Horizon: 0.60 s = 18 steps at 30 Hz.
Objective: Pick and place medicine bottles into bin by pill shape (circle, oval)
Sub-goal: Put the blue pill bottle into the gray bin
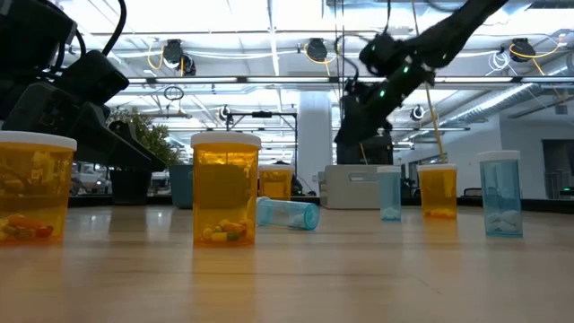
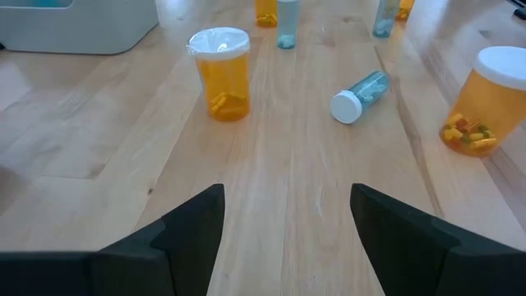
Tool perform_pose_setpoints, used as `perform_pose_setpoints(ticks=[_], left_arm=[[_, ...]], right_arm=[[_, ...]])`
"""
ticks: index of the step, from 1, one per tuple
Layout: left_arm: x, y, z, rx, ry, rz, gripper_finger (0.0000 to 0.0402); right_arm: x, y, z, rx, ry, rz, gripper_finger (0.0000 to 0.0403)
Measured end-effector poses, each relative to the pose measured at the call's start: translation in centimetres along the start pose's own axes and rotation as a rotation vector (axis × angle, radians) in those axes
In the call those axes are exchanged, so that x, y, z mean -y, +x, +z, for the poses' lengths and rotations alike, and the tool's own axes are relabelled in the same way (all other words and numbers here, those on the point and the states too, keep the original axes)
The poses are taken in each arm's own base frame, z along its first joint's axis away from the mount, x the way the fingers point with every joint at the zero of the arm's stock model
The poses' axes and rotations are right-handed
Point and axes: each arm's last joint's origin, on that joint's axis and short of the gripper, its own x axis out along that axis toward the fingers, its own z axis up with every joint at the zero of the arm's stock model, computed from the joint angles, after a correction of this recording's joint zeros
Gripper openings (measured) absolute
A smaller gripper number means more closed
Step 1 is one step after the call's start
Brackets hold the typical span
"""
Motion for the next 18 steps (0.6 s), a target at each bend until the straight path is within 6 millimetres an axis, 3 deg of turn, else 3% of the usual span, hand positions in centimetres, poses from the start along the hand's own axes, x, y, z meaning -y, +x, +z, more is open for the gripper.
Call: perform_pose_setpoints(ticks=[9,18], left_arm=[[0.0,0.0,0.0,0.0,0.0,0.0,0.0268],[0.0,0.0,0.0,0.001,-0.004,0.0,0.0268]], right_arm=[[-3.3,-6.6,0.7,-0.018,-0.003,0.089,0.0212],[-6.8,-10.7,0.0,-0.035,-0.028,0.16,0.0212]])
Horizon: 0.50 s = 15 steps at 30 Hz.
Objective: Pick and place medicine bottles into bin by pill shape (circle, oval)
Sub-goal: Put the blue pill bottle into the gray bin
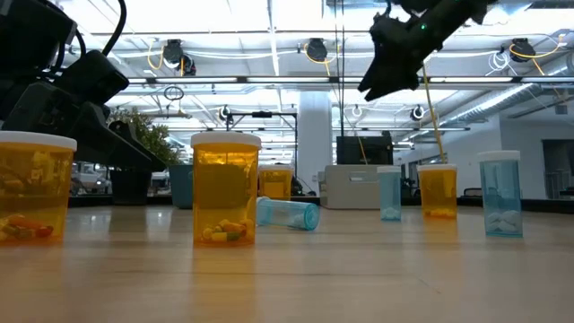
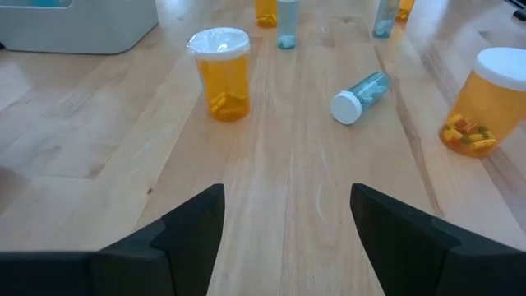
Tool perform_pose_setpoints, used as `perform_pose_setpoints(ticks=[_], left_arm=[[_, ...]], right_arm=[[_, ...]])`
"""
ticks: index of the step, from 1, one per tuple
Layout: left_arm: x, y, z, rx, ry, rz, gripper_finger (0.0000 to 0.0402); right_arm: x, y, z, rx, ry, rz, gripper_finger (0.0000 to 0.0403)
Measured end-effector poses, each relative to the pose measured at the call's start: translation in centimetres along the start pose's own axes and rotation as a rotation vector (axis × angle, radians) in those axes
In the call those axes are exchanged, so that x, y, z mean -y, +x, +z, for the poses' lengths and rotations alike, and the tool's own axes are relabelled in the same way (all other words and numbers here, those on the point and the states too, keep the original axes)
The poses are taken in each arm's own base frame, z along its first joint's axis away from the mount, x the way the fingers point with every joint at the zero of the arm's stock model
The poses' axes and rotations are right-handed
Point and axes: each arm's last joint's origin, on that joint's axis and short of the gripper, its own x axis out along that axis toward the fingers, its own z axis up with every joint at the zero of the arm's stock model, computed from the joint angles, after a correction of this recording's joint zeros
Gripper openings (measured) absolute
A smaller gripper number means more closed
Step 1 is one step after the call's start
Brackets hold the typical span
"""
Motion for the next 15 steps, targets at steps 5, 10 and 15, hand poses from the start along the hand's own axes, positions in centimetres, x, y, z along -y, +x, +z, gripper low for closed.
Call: perform_pose_setpoints(ticks=[5,10,15], left_arm=[[0.0,0.0,0.0,0.004,-0.008,-0.001,0.0268],[0.0,0.0,0.0,0.004,-0.009,-0.001,0.0268],[0.0,0.0,0.0,0.005,-0.009,-0.001,0.0268]], right_arm=[[-2.4,-0.8,-0.4,0.007,-0.041,0.042,0.0212],[-4.5,-1.2,-1.2,-0.024,-0.061,0.099,0.0212],[-6.1,-1.7,-2.4,-0.082,-0.108,0.087,0.0212]])
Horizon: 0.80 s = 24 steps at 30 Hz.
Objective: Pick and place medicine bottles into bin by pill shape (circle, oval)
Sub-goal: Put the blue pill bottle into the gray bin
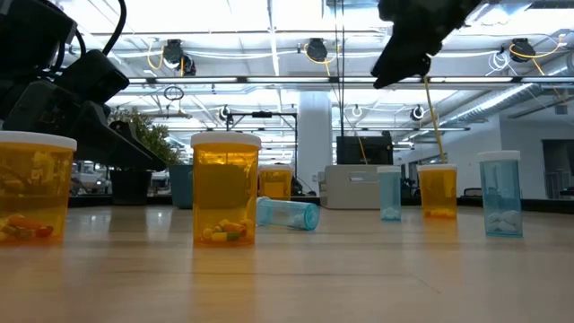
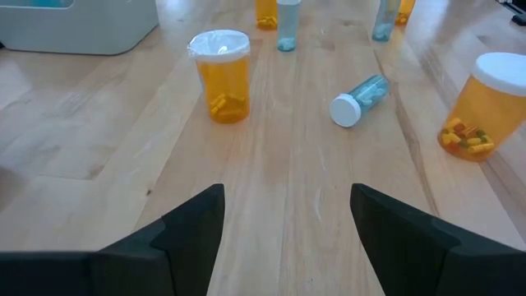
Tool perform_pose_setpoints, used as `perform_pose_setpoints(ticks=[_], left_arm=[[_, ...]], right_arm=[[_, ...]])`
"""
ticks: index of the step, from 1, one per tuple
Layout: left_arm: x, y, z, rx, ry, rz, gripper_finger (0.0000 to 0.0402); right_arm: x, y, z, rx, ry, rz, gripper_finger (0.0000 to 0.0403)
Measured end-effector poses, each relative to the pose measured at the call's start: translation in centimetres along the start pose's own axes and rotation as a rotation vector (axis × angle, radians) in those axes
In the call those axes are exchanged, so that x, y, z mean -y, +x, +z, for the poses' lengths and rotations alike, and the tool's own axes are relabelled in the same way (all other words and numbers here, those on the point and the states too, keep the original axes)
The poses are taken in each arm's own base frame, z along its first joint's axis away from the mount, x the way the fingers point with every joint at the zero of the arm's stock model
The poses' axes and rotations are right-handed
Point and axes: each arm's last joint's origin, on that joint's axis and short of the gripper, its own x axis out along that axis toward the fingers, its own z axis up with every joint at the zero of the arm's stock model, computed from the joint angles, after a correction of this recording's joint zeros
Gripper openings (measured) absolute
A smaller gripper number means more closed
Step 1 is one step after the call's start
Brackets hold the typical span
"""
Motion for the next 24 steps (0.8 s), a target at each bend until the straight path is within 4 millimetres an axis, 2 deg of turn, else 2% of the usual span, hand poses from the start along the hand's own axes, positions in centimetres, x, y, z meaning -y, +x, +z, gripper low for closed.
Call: perform_pose_setpoints(ticks=[11,19,24], left_arm=[[0.0,0.0,0.1,0.005,-0.007,0.0,0.0268],[0.0,0.0,0.1,0.01,-0.015,-0.001,0.0268],[0.0,0.0,0.1,0.012,-0.02,-0.001,0.0268]], right_arm=[[-3.9,-0.4,-0.2,-0.063,-0.054,0.062,0.0212],[-5.9,1.5,-0.4,-0.174,-0.096,0.059,0.0212],[-6.4,3.1,-1.0,-0.238,-0.12,0.042,0.0212]])
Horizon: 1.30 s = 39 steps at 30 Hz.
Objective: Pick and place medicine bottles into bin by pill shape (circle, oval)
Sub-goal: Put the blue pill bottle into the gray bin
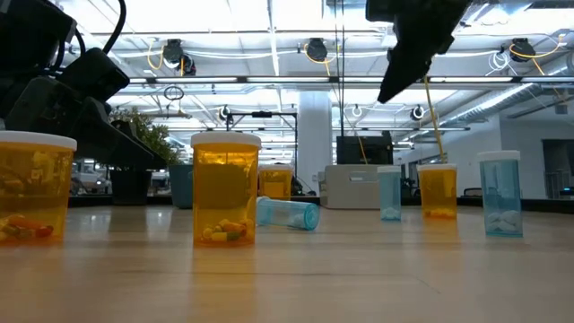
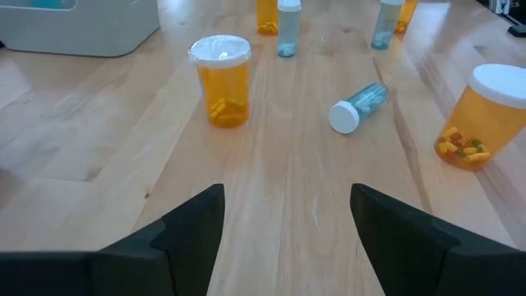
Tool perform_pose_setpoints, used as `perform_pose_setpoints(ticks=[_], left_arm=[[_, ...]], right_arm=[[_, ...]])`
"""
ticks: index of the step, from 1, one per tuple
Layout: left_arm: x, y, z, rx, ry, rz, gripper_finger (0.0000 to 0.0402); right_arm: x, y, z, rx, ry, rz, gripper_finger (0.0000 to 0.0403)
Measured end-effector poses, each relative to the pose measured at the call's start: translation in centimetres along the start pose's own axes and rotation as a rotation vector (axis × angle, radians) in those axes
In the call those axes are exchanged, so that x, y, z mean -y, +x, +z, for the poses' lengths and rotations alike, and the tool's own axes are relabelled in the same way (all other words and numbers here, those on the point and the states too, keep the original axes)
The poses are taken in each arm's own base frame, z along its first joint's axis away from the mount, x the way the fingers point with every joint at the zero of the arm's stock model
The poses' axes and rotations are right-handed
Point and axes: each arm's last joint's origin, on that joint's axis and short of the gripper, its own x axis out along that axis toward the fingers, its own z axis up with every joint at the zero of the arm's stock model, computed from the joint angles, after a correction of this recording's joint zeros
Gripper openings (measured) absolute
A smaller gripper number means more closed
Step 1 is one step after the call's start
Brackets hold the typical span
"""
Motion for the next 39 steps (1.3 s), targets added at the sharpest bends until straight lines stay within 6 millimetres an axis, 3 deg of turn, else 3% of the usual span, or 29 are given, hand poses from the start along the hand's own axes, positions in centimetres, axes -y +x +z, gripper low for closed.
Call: perform_pose_setpoints(ticks=[19,28,39], left_arm=[[0.0,0.0,0.0,0.002,-0.001,-0.001,0.0268],[0.0,0.0,0.0,0.001,-0.001,-0.002,0.0268],[0.1,0.0,0.0,-0.002,-0.001,-0.015,0.0268]], right_arm=[[-0.3,5.2,-0.5,-0.174,-0.074,0.0,0.0213],[0.5,5.6,-0.3,-0.18,-0.074,0.026,0.0213],[0.8,6.7,-1.6,-0.19,-0.062,0.046,0.0213]])
